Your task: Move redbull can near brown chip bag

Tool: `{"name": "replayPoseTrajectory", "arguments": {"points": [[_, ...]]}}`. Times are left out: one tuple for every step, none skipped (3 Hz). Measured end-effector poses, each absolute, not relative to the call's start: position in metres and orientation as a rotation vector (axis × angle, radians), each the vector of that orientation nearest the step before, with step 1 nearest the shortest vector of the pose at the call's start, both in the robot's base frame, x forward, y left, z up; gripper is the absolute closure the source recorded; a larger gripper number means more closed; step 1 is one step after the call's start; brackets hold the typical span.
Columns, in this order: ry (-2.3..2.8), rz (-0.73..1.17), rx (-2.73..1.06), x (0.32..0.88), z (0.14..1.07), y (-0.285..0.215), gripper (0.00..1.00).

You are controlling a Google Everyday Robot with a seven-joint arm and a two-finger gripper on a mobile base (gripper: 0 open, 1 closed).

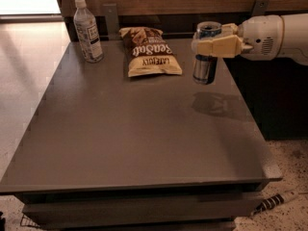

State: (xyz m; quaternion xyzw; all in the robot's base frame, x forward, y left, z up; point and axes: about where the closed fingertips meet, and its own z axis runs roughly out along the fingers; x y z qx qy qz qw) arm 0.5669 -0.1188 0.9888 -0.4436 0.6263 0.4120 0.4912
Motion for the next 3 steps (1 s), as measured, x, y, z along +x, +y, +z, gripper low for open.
{"name": "replayPoseTrajectory", "arguments": {"points": [[1.491,0.906,-1.006,0.652,1.002,-0.139,1.0],[1.441,0.803,-0.951,0.698,1.02,-0.155,1.0],[1.476,0.682,-0.893,0.733,1.017,-0.176,1.0]]}}
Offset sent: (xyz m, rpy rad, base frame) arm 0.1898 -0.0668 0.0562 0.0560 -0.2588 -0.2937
